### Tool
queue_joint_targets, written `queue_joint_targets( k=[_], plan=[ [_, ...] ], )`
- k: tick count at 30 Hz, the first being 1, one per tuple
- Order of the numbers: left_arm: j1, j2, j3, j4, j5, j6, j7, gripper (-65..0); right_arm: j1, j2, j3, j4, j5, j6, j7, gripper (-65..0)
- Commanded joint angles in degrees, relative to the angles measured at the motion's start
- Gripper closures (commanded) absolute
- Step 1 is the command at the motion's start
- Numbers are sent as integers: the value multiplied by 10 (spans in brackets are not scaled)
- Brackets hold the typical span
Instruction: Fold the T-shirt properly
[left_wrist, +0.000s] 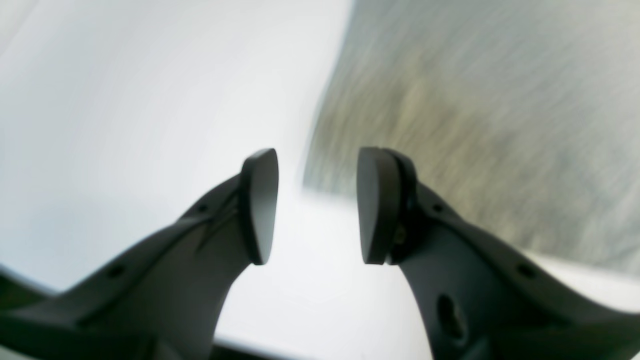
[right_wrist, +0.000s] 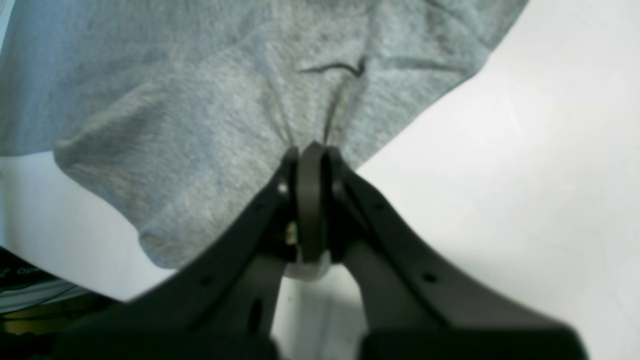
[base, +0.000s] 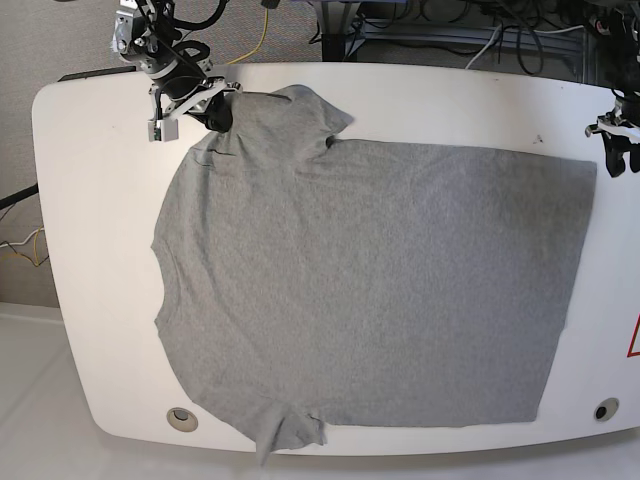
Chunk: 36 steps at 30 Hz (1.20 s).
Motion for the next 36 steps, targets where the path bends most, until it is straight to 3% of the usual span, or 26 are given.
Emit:
queue_joint_targets(
  k=[1,9,21,29,36],
  plan=[
    [-11,-2,-2,-22,-44,-14,32,-271,3,4,-4,5,-12,3,-1,0],
    [-21,-4,11,-42,-46,-23,32,-293,7,4,-5,6,-19,3,0,0],
    [-5,0,34,4,23,-13,-15,-315,5,0,-8,7,-17,2,-1,0],
    [-40,-6,-16,-13,-12,-11,43,-360,7,3,-7,3,-14,3,-3,0],
    [-102,-41,-47,-119,-71,-18,103,-326,4,2,-7,7,-13,4,-1,0]
  ],
)
